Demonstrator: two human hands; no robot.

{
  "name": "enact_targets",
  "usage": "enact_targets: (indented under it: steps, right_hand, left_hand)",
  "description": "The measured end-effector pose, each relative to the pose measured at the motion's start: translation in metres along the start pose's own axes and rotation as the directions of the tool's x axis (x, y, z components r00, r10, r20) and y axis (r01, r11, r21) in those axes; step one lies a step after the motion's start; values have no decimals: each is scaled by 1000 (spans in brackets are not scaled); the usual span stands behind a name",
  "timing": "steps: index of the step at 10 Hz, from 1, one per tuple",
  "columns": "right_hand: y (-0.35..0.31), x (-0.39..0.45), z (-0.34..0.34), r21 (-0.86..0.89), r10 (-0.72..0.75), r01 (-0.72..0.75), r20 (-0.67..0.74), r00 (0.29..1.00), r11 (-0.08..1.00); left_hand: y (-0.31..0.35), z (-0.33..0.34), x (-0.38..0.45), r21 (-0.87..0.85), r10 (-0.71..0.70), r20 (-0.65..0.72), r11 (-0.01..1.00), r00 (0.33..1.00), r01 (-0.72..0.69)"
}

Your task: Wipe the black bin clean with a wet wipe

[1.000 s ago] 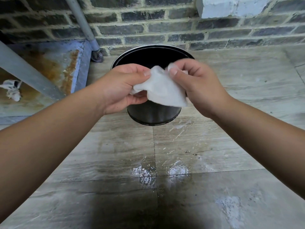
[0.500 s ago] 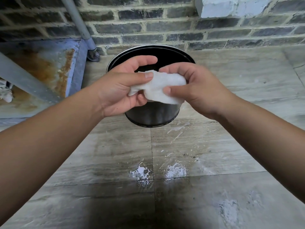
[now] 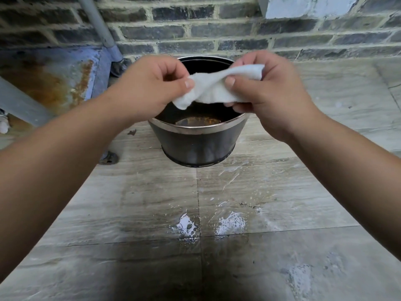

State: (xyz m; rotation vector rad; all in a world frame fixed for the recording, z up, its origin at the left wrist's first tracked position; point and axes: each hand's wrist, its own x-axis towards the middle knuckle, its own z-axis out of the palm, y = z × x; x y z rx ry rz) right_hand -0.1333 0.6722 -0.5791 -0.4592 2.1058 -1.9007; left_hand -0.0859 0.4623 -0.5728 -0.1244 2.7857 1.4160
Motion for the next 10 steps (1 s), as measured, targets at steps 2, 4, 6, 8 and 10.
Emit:
enact_targets:
  steps: [2,4,6,8,10]
  right_hand:
    - [-9,15,29,-543,-304,317,116,945,777]
    - [-32,21,27,-754,-439,411,181,880,512]
    - [-39,39,30,-640,-33,-92,-180,983,763]
    - [-28,51,53,-608,326,-335,-130,936,720]
    - [-44,33,57,-423,633,-529,151,759,735]
  left_hand:
    - [21,22,11,-644,-168,70,745,983,173]
    - [34,-6,-4,-620,-280,209,703,937,348]
    - [37,-69,-35,-751,-597,94,483,797,450]
    - [54,-97,-66,-720,-706,105,432,700,543]
    - [79,-144,-87,-784,-715,125,353,688,510]
